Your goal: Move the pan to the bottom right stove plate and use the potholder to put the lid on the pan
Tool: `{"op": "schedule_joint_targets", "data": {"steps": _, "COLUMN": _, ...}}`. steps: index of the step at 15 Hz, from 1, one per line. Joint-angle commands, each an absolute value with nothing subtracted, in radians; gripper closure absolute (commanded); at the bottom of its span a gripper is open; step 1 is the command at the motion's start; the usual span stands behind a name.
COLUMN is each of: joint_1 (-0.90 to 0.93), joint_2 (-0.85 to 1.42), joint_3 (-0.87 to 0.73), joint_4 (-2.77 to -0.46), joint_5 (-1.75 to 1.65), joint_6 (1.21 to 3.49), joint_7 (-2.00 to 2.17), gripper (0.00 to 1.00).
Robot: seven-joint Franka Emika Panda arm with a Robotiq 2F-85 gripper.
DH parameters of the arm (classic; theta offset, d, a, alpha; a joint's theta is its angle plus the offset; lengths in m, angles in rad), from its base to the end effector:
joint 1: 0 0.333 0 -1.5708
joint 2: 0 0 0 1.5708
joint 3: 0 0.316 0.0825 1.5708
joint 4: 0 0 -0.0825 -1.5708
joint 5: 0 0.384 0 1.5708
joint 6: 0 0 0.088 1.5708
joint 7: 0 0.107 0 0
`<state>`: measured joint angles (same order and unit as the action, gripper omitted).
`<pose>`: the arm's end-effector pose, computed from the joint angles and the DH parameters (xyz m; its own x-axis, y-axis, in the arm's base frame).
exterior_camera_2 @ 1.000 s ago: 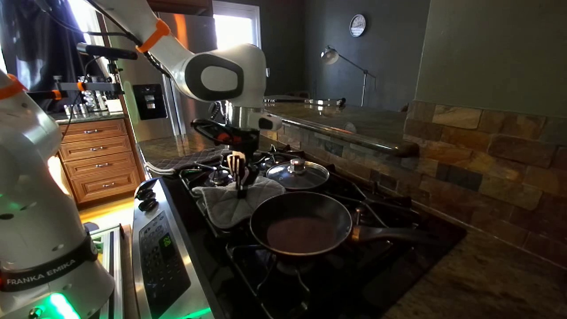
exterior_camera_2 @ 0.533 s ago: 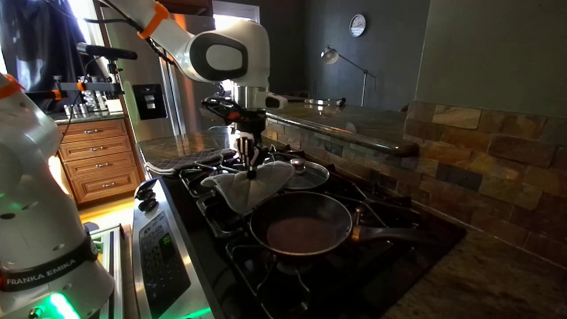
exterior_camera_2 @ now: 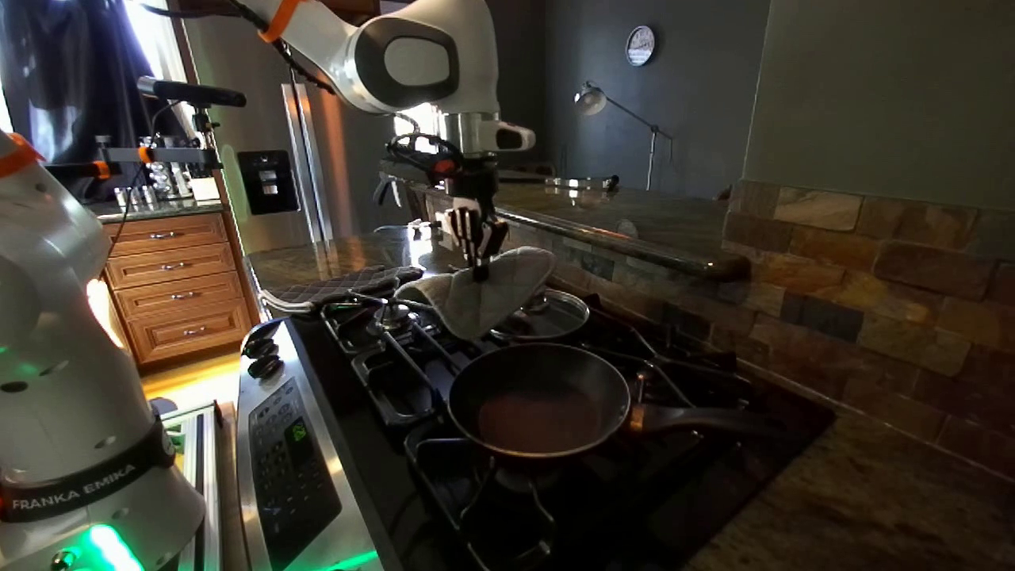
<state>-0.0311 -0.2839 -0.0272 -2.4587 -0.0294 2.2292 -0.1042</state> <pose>0.4465 -0.0270 0.4072 0.9965 0.0646 0.0522 0.0635 -0.9977 0.0221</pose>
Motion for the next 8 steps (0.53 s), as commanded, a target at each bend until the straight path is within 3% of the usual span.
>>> {"op": "schedule_joint_targets", "data": {"steps": 1, "joint_1": -0.032, "joint_2": -0.206, "joint_3": -0.044, "joint_4": -2.364, "joint_5": -0.011, "joint_6": 2.233, "joint_7": -0.095, "gripper": 0.97}}
{"op": "schedule_joint_targets", "data": {"steps": 8, "joint_1": -0.033, "joint_2": -0.049, "joint_3": -0.044, "joint_4": -2.226, "joint_5": -0.005, "joint_6": 2.245, "joint_7": -0.09, "gripper": 0.97}}
